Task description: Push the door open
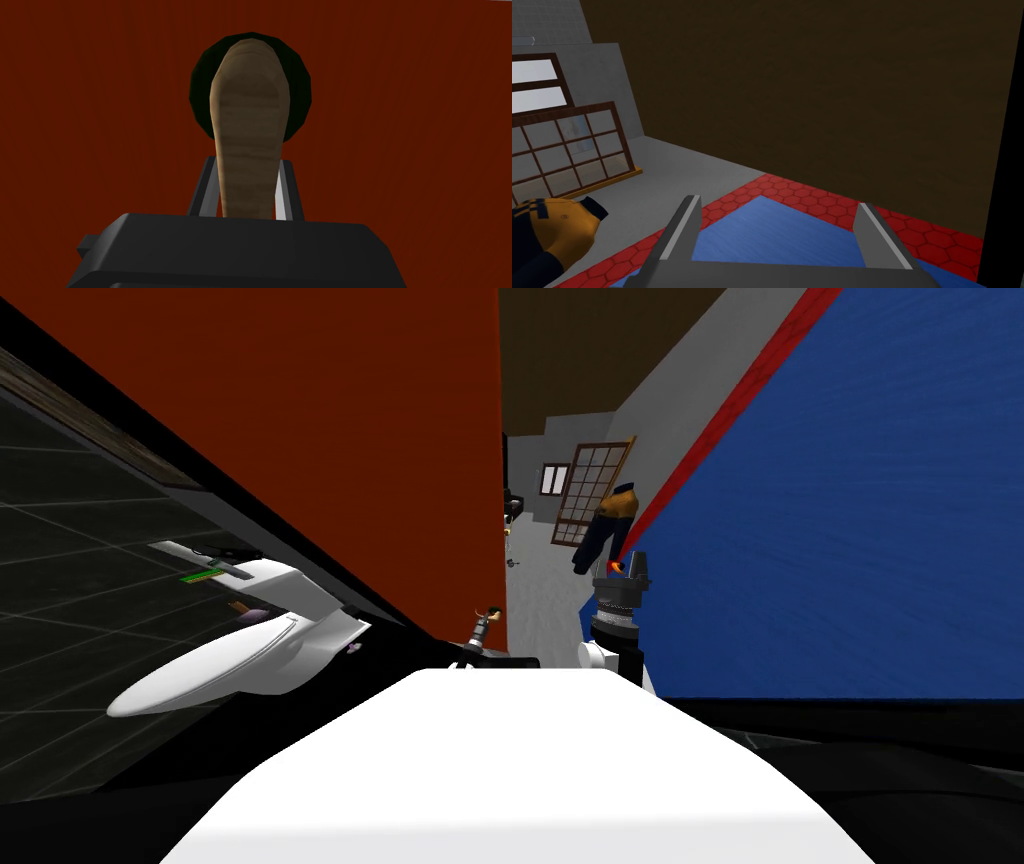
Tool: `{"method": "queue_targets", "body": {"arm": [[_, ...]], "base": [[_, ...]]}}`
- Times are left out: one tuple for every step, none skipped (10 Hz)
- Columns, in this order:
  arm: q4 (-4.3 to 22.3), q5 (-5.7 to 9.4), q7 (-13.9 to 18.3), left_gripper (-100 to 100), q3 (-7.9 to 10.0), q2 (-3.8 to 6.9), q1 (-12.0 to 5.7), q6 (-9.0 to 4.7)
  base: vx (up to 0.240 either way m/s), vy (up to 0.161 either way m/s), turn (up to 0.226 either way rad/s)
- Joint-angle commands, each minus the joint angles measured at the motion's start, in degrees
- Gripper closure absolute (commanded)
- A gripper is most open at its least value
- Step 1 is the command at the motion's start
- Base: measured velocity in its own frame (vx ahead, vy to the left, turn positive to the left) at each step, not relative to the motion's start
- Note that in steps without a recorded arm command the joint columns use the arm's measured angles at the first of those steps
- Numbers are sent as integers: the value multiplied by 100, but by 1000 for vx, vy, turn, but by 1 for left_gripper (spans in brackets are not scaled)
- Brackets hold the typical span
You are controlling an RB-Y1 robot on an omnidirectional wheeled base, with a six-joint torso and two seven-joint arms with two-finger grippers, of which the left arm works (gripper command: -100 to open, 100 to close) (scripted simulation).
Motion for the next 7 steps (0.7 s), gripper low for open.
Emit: {"method": "queue_targets", "body": {"arm": [[104,60,-59,100,191,8,-126,-79],[129,89,-79,100,278,19,-153,-77],[154,120,-99,100,369,28,-180,-76],[182,152,-121,100,465,34,-210,-75],[196,169,-132,100,515,35,-225,-74],[211,186,-144,100,566,35,-240,-73],[225,203,-155,100,617,35,-256,-72]], "base": [[188,-107,82],[204,-120,69],[212,-114,74],[212,-110,79],[182,-90,76],[131,-79,38],[87,-65,27]]}}
